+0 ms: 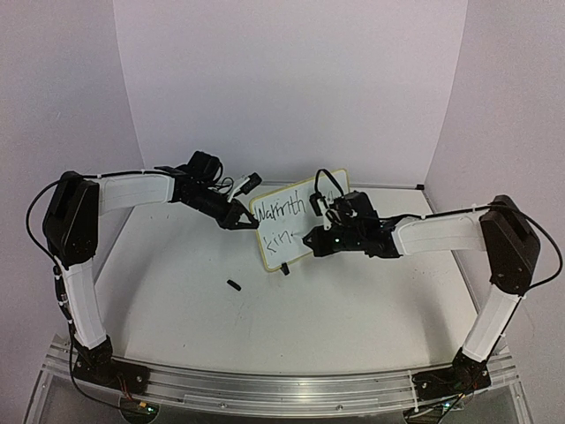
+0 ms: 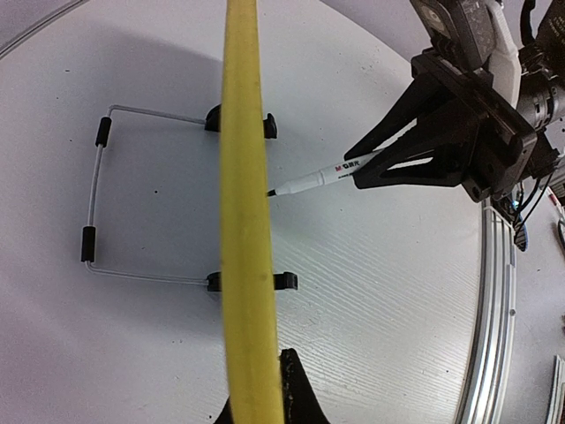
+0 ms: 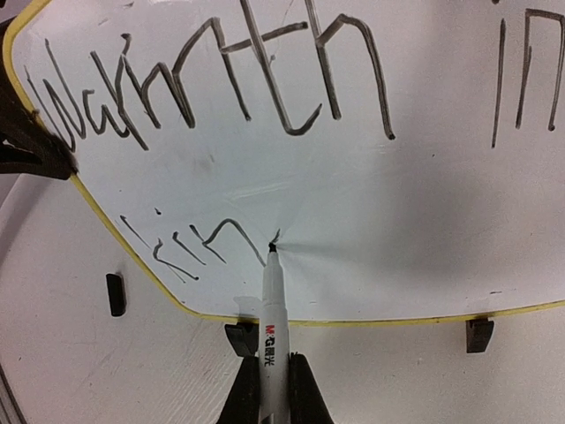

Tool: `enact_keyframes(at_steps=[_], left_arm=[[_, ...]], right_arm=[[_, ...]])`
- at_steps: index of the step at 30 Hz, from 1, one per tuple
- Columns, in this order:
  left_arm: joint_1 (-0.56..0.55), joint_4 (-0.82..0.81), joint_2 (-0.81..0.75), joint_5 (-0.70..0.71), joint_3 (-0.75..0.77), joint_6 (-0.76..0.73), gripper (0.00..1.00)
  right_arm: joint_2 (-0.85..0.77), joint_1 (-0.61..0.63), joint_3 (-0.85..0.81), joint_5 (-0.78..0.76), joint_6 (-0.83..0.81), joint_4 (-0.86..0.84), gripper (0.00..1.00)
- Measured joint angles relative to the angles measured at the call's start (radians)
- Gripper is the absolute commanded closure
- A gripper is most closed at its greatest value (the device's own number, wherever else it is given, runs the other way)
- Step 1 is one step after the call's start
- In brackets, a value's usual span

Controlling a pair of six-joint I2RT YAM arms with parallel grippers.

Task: Write a sentence on the whiteboard
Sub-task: Write on the whiteboard with the whiteboard.

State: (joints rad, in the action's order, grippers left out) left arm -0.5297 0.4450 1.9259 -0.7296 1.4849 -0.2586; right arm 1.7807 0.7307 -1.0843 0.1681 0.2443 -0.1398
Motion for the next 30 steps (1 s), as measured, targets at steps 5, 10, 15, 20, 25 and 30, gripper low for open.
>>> enact_keyframes(at_steps=[5,10,15,20,25,30], left_arm=[[0.0,0.0,0.0,0.0,0.0,0.0,1.0],[0.0,0.0,0.0,0.0,0.0,0.0,1.0],[0.0,0.0,0.0,0.0,0.0,0.0,1.0],[0.0,0.0,0.0,0.0,0.0,0.0,1.0],[0.0,0.0,0.0,0.0,0.0,0.001,1.0],[0.0,0.001,0.0,0.0,0.0,0.001,1.0]], right_arm=[[0.004,0.0,-0.002,-0.015,0.0,0.016,1.0],[0.004,0.0,-0.009,-0.033,-0.001,0.037,1.0],[0.004,0.001,-0.021,-0.046,-0.008,0.055,1.0],[0.004,0.001,-0.037,-0.053,-0.016,0.072,1.0],[0.004,0.001,-0.062,-0.063,-0.027,0.088,1.0],[0.003,0.001,-0.082,-0.071,-0.038,0.091,1.0]])
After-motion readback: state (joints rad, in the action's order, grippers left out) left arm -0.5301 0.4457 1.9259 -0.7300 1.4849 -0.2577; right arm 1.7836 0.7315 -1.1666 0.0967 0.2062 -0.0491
